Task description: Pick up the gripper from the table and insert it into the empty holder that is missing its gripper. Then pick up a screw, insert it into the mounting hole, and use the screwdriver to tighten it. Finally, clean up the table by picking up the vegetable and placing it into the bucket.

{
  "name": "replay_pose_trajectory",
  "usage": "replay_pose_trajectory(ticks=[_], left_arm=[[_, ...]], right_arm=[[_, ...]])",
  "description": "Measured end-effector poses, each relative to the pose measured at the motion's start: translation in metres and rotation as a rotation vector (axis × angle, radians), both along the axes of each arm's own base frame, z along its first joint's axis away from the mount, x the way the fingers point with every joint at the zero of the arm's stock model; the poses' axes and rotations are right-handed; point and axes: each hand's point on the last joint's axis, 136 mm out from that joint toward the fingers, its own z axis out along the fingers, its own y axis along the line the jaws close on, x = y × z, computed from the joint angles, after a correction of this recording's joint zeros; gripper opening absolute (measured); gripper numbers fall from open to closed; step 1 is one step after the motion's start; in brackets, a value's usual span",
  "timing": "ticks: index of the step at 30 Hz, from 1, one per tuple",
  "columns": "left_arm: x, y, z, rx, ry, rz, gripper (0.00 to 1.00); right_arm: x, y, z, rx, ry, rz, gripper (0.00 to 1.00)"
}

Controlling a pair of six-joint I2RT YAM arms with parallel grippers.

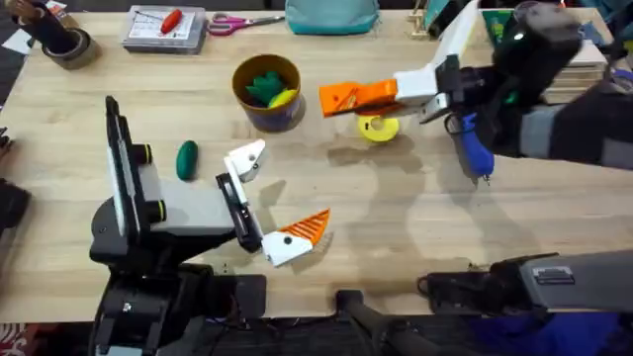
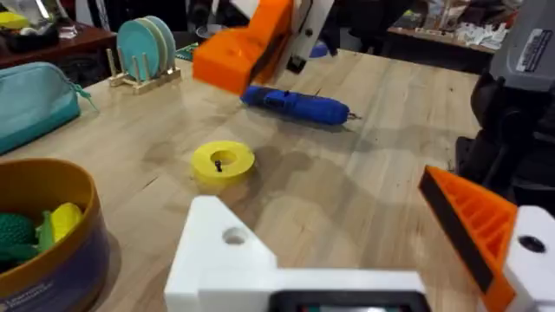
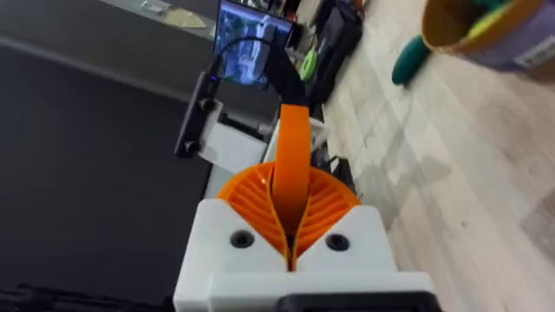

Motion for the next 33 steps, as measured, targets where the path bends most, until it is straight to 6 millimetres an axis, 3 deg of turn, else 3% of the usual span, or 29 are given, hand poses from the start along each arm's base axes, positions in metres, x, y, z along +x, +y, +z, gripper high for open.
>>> replay_pose_trajectory(ticks=[5,13,21,33], left_arm=[[0.0,0.0,0.0,0.0,0.0,0.0,0.985],[0.0,0.0,0.0,0.0,0.0,0.0,0.986],[0.0,0.0,0.0,0.0,0.0,0.0,0.985],[0.0,0.0,0.0,0.0,0.0,0.0,0.985]], right_arm=[[-0.002,0.004,-0.023,-0.009,0.085,0.045,0.009],[-0.011,0.015,-0.029,-0.014,0.106,0.093,0.01],[-0.019,0.03,-0.058,-0.033,0.2,0.148,0.01],[-0.036,0.048,-0.061,-0.038,0.188,0.22,0.009]])
